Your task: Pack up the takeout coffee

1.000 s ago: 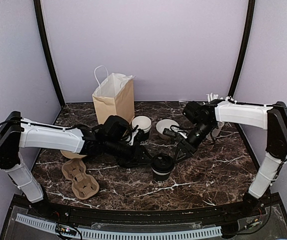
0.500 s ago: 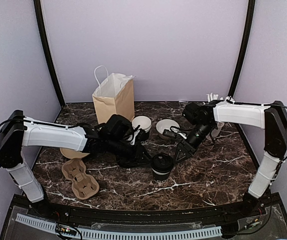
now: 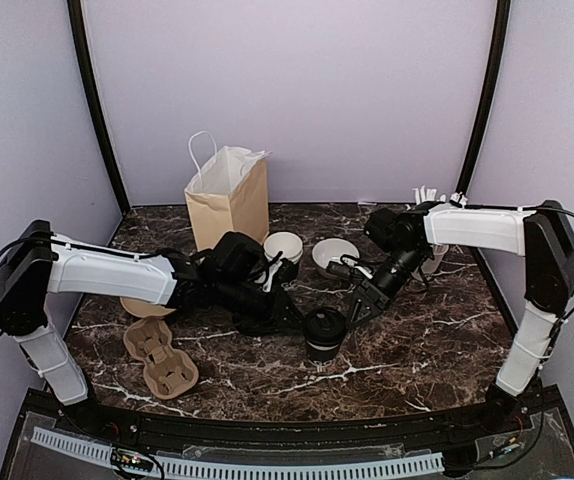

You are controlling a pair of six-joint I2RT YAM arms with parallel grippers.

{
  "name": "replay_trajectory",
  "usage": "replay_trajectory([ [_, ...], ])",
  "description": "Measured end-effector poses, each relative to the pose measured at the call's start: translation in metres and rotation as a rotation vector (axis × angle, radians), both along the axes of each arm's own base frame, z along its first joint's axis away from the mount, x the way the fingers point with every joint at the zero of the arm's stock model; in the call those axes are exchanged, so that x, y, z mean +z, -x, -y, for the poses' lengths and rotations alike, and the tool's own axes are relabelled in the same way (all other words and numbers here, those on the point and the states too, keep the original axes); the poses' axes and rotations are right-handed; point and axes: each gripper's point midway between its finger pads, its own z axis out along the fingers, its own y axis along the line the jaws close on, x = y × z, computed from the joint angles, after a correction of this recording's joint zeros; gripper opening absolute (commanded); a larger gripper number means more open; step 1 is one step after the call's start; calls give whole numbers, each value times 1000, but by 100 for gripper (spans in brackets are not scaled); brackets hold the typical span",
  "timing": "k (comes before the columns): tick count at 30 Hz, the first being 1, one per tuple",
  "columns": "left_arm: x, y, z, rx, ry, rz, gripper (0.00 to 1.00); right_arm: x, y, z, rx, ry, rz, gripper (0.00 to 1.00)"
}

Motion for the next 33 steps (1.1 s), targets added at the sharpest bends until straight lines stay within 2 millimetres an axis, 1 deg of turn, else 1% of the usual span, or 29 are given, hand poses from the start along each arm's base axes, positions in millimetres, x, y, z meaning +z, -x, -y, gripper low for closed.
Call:
replay_trajectory([
  [6, 4, 0, 1, -3, 5, 28, 15, 1, -1, 1, -1, 11, 16, 39],
  [10, 6, 0, 1, -1, 2, 50, 16, 4, -8, 1, 0, 26, 68, 39],
  [12, 7, 1, 1, -3, 1, 60, 19, 5, -15, 0, 0, 34, 101, 39],
  [16, 10, 0, 2, 5, -15, 93, 31, 9, -33, -5, -1, 39, 179, 40],
  [17, 11, 1, 1, 6, -26, 102, 32, 9, -37, -6, -1, 40, 197, 40],
  [19, 11, 2, 0, 8, -46, 114, 36, 9, -40, -6, 1, 43, 214, 41],
  [23, 13, 6, -10, 21, -103, 136, 47, 10, -44, -4, 3, 50, 238, 44],
  [25, 16, 6, -15, 30, -121, 150, 52, 12, -46, -2, 0, 53, 246, 46],
  [26, 19, 6, -17, 34, -125, 157, 56, 13, -46, -2, 0, 52, 252, 47],
  [28, 24, 5, -19, 38, -123, 171, 61, 19, -47, -1, 3, 41, 271, 48],
  [33, 35, 7, -20, 33, -97, 185, 61, 34, -45, 0, 16, 2, 313, 50],
])
